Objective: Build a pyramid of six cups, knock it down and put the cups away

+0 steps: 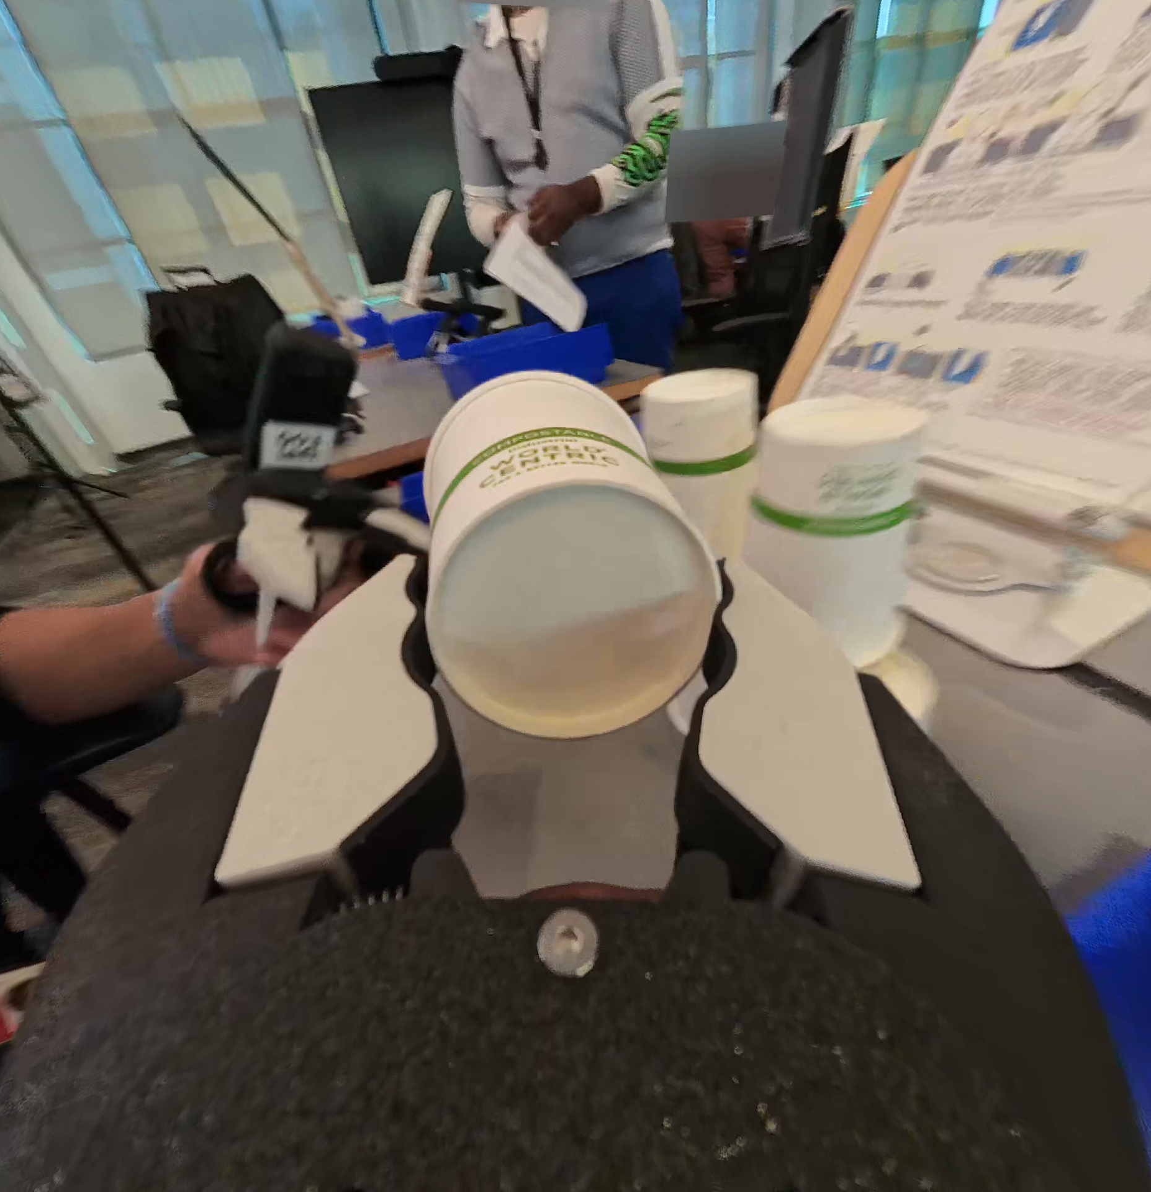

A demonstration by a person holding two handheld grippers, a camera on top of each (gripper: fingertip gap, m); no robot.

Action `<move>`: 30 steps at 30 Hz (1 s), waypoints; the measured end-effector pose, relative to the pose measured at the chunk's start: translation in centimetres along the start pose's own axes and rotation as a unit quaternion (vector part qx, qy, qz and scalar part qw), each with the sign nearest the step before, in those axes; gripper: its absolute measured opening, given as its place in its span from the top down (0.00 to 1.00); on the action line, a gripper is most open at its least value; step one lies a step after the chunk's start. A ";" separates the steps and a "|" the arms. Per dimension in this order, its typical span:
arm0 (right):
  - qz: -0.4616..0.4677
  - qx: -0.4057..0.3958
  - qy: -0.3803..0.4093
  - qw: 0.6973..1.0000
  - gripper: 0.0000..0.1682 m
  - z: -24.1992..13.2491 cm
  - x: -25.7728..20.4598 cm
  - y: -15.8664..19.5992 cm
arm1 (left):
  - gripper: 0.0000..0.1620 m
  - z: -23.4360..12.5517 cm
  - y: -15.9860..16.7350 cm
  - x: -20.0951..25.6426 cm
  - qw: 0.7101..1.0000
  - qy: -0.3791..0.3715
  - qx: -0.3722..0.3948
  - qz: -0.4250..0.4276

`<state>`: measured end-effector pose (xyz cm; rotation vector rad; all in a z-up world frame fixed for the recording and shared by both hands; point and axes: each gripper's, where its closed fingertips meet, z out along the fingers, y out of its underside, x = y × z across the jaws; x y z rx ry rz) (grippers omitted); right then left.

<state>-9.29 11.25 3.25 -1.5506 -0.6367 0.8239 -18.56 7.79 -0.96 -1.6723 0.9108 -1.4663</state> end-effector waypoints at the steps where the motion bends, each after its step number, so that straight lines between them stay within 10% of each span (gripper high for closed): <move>1: -0.026 -0.008 0.018 0.999 0.51 -0.3 0.7 -1.6 | 0.58 -0.2 1.4 -0.6 1.000 -0.024 0.004 -0.013; 11: -0.344 -0.304 0.104 0.883 0.51 5.5 5.1 -23.6 | 0.62 -0.4 11.3 -3.4 0.969 -0.220 -0.094 0.069; 17: -0.283 -0.530 0.061 0.797 0.51 10.4 8.7 -19.5 | 0.60 0.7 12.1 -1.9 0.956 -0.214 -0.124 0.156; 30: -0.177 -0.648 -0.020 0.740 0.51 12.8 10.2 -8.1 | 0.55 0.3 13.5 -2.6 0.952 -0.208 -0.165 0.152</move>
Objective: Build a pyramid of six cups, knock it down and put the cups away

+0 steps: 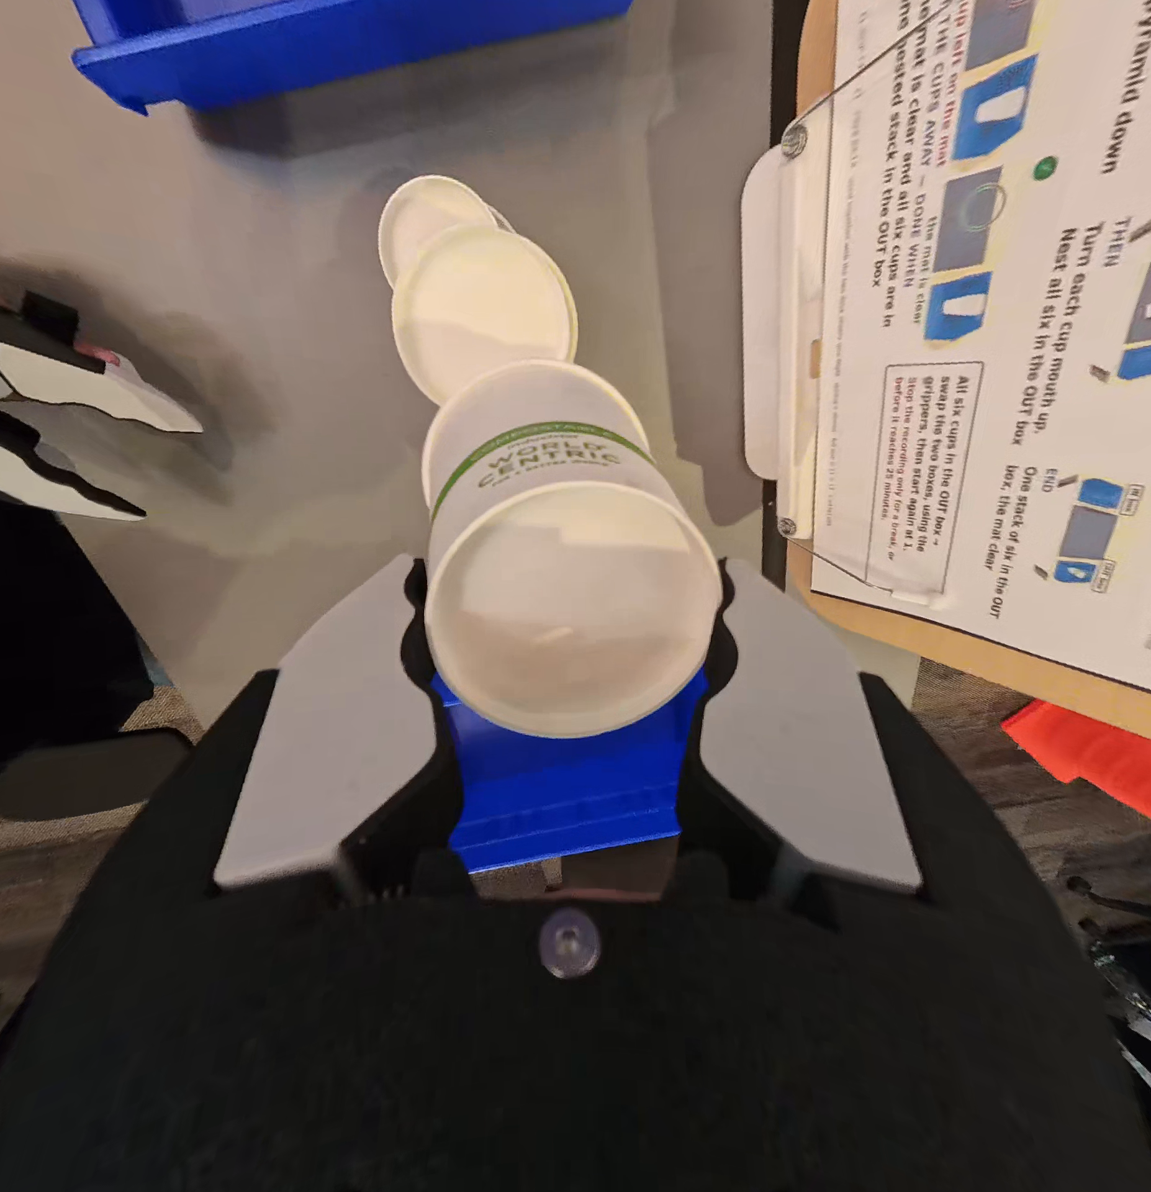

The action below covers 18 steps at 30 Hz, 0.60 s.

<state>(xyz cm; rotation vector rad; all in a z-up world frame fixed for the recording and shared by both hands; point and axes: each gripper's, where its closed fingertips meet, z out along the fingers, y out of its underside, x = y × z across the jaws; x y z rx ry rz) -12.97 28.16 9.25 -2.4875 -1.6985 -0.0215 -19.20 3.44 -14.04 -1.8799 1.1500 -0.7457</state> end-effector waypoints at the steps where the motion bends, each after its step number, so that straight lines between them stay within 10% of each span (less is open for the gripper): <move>1: 0.000 -0.003 0.000 1.000 0.51 0.2 0.0 0.0 | 0.55 0.0 0.0 0.0 1.000 0.002 -0.001 -0.003; 10: 0.004 0.025 0.007 1.000 0.45 -1.5 -0.3 -0.7 | 0.55 0.2 0.3 0.4 1.000 0.013 -0.006 -0.007; 18: -0.053 0.285 0.192 0.938 0.46 -9.4 -5.2 -0.2 | 0.56 -0.5 -0.3 -0.7 1.000 0.004 0.013 -0.026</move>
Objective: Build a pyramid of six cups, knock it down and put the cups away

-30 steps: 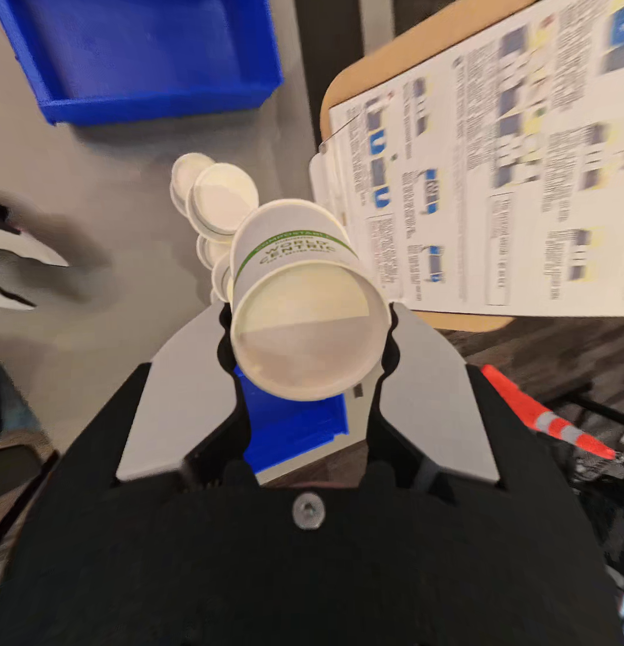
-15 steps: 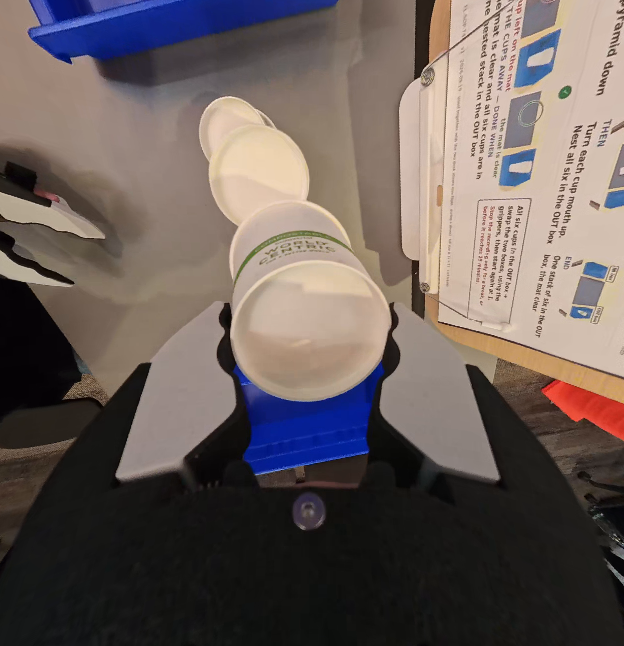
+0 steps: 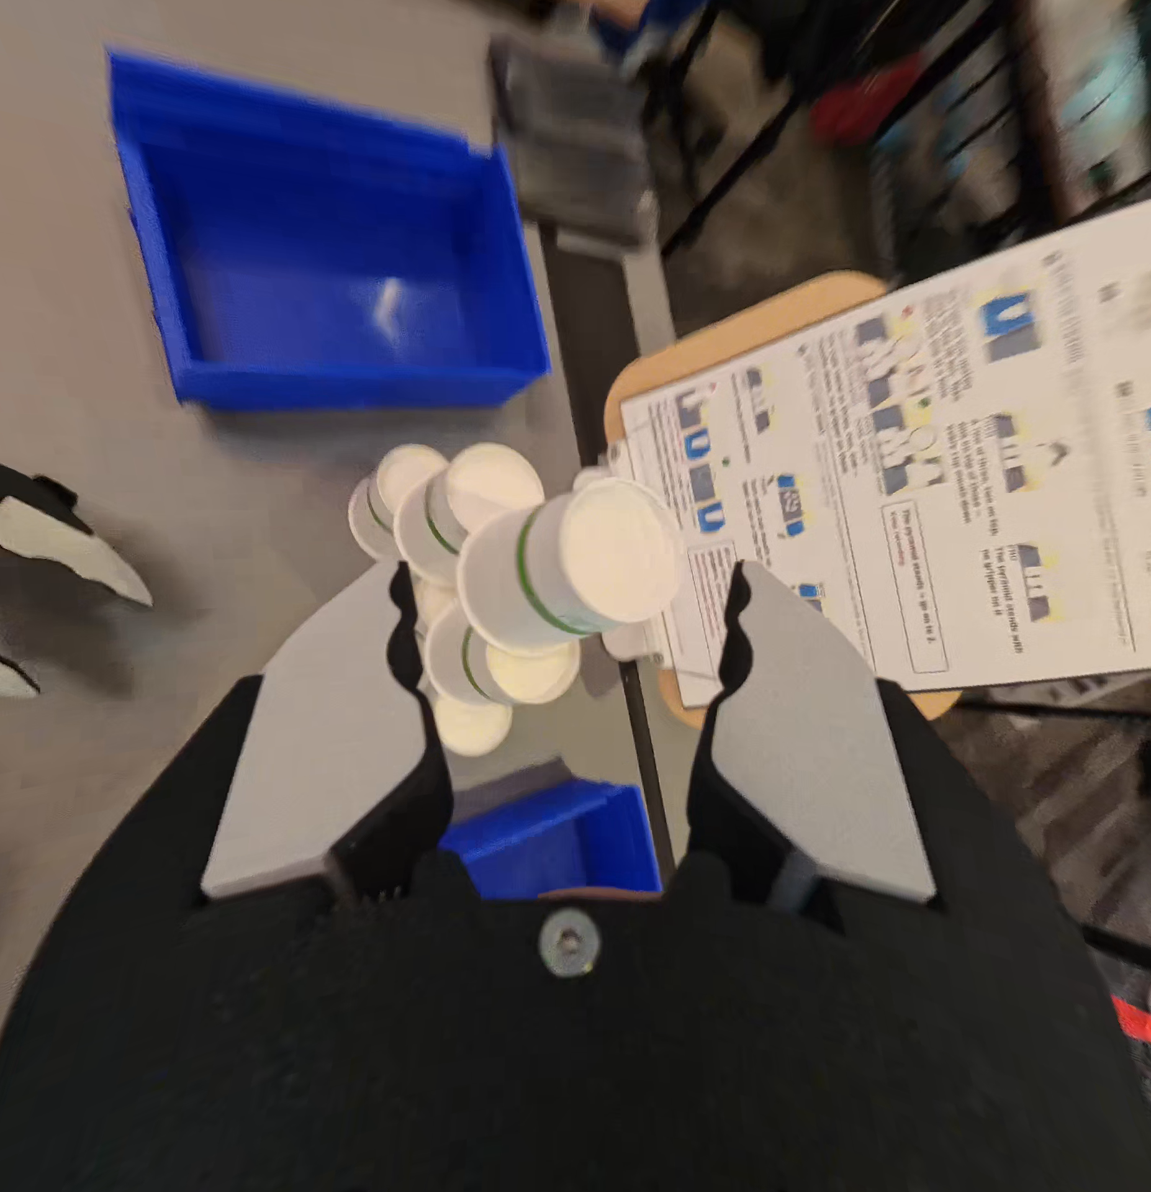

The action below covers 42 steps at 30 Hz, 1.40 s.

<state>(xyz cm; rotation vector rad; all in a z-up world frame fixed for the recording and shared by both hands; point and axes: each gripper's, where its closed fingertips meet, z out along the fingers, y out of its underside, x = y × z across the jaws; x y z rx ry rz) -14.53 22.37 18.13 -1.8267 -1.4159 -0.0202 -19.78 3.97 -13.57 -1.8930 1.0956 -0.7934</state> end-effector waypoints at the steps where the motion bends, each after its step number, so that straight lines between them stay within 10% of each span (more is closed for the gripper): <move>1: 0.011 0.043 0.018 0.999 0.46 -0.9 -1.5 0.4 | 0.56 -0.3 -0.4 -0.3 1.000 -0.003 0.010 -0.003; 5: 0.123 0.115 0.114 0.979 0.48 -0.2 -7.9 7.4 | 0.59 -2.6 -3.1 -3.9 0.994 -0.079 0.065 0.029; 15: 0.403 0.197 0.024 0.893 0.57 7.8 -28.8 19.5 | 0.59 -4.6 -1.7 -5.3 0.985 -0.071 0.105 -0.118; 42: 0.314 0.150 0.086 0.934 0.58 8.9 -28.4 20.2 | 0.58 -3.0 1.4 -4.6 0.993 -0.054 0.030 -0.098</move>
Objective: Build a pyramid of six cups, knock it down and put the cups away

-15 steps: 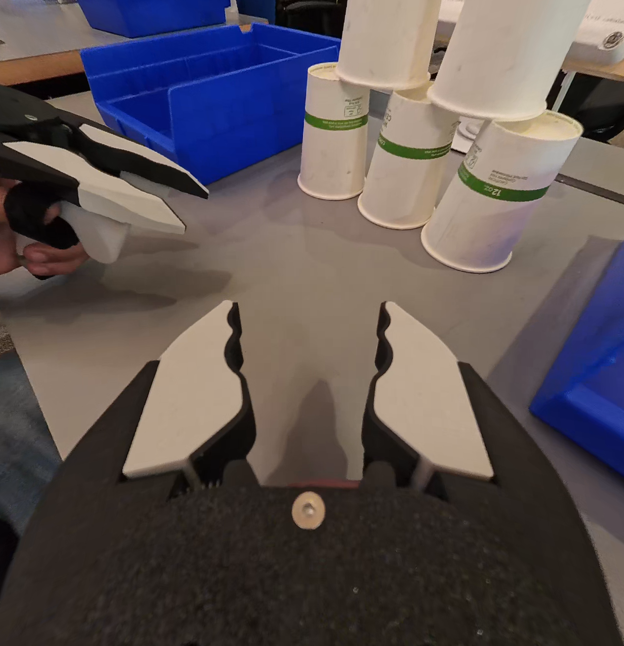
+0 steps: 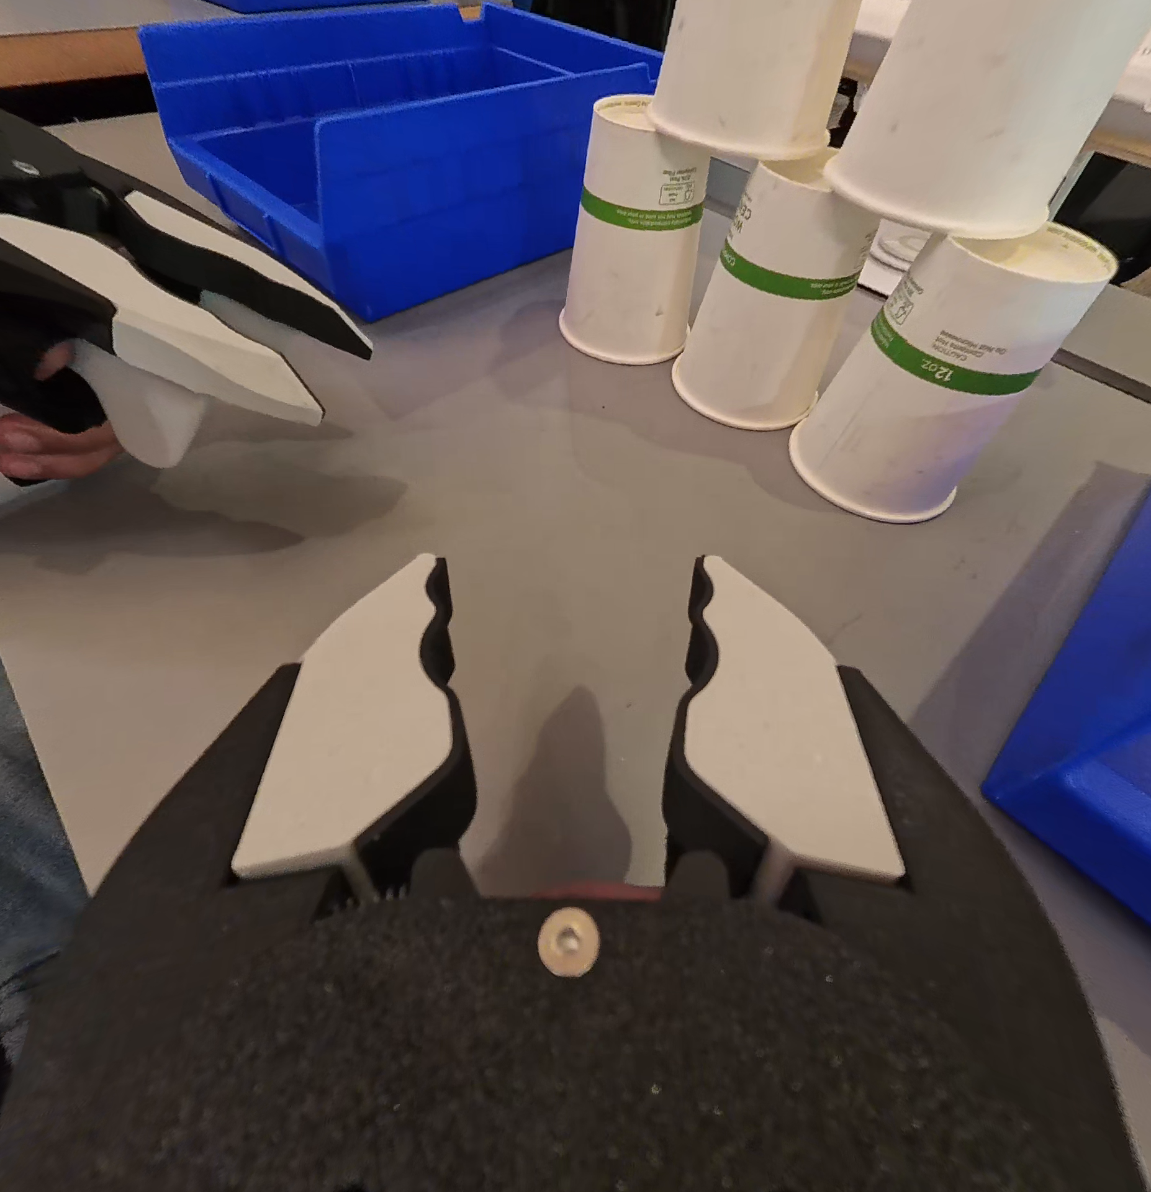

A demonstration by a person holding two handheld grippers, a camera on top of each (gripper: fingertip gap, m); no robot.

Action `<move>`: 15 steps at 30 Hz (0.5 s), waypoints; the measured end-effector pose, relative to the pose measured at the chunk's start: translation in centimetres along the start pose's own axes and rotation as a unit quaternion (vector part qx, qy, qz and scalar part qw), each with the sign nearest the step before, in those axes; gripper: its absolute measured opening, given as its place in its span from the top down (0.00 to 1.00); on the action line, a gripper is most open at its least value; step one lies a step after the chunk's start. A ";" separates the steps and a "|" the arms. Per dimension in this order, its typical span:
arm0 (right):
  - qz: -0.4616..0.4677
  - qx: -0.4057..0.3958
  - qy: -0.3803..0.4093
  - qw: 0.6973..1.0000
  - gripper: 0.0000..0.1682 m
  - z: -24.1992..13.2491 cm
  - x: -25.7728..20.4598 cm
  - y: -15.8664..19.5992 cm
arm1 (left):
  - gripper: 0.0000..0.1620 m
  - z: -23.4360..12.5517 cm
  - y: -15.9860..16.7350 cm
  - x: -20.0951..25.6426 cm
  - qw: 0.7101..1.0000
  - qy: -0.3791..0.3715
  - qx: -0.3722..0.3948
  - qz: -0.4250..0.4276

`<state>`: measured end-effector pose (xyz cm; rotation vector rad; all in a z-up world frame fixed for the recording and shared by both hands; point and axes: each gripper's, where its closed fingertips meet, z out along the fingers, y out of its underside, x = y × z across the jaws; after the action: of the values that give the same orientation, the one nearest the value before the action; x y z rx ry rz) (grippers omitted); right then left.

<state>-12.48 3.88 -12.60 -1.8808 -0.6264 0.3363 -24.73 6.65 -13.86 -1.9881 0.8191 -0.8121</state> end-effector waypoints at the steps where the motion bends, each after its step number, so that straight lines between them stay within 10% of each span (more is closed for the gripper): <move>1: -0.001 -0.001 0.001 1.000 0.58 0.0 0.0 0.0 | 0.58 0.0 0.0 0.0 1.000 -0.001 0.000 0.001; 11: 0.009 -0.001 -0.015 1.000 0.62 0.5 -0.3 0.0 | 0.58 0.0 0.1 -0.4 1.000 0.000 -0.005 -0.010; 15: -0.014 -0.050 -0.229 0.972 1.00 1.6 -5.3 -0.5 | 0.58 -0.6 -0.6 -1.2 1.000 -0.011 0.006 -0.011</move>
<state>-17.77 2.24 -13.05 -1.8972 -0.9932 0.7446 -25.75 7.55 -13.33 -1.9947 0.7787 -0.8061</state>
